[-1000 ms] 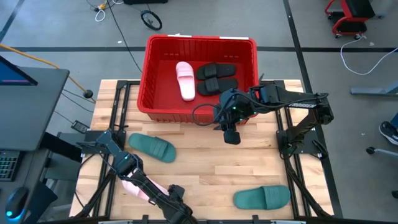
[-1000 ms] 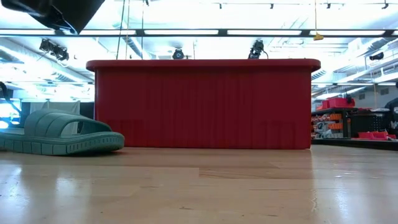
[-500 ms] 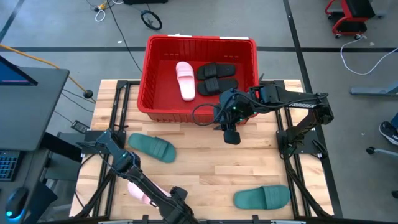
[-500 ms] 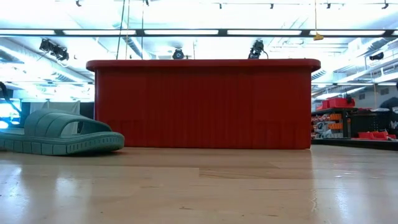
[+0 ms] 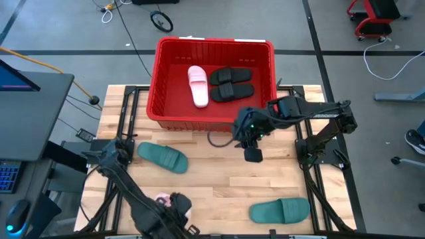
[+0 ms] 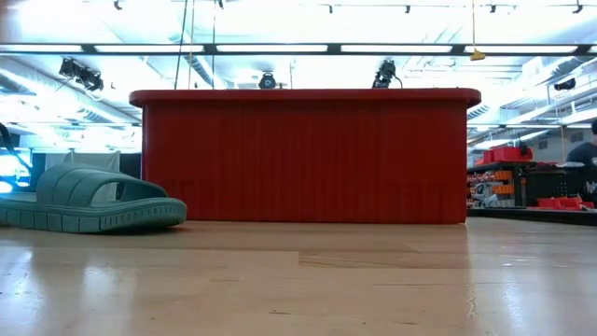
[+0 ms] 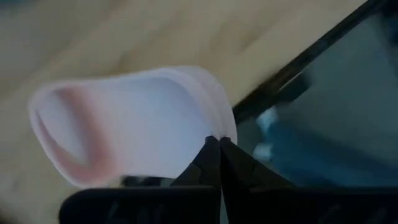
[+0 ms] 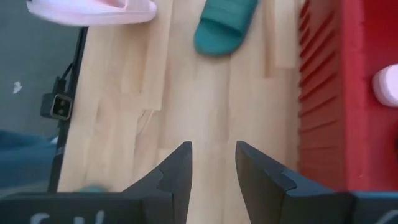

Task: Pick and place slides into bin
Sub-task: Put the pink slide into the red bin

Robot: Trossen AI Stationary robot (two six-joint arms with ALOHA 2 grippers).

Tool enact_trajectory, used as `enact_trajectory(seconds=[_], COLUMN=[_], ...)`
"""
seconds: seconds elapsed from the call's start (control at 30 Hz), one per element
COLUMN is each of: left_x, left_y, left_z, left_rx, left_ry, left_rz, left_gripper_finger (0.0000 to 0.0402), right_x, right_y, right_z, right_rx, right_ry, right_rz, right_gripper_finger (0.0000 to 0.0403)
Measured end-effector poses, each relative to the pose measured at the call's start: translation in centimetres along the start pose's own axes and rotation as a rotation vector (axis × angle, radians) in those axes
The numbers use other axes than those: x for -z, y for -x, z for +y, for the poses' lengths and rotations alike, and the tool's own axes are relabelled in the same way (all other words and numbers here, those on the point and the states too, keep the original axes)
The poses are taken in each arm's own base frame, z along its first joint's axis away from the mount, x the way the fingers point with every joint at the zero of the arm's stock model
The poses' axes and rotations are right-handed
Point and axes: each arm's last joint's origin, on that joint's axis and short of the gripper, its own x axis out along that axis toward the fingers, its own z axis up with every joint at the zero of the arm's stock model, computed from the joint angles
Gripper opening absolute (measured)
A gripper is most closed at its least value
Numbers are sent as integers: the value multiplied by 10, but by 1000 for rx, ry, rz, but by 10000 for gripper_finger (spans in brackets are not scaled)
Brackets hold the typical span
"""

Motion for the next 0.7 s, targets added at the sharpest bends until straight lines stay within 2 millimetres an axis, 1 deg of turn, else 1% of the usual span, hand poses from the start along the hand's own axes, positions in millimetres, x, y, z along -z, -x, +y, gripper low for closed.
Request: enact_trajectory(seconds=[0.17,0.33,0.5,0.6,0.67,0.7], left_x=[-26,-62,-97,-116,-125,-129], left_y=[35,66,94,112,119,118], left_z=[8,19,32,45,51,52], left_rx=[95,123,141,142,141,139], left_ry=[-90,-213,-299,-312,-307,-316], left_rz=[-225,-416,-511,-553,-563,-550], left_gripper_finger=[1,0,0,0,0,0], right_x=[5,9,13,15,16,16], right_y=[-1,0,0,1,1,1], right_z=[20,41,57,63,66,68], right_rx=[-34,-74,-104,-115,-120,-122], right_ry=[49,108,144,135,122,114], right_rz=[26,33,40,43,46,47], right_gripper_finger=[128,128,128,128,128,128])
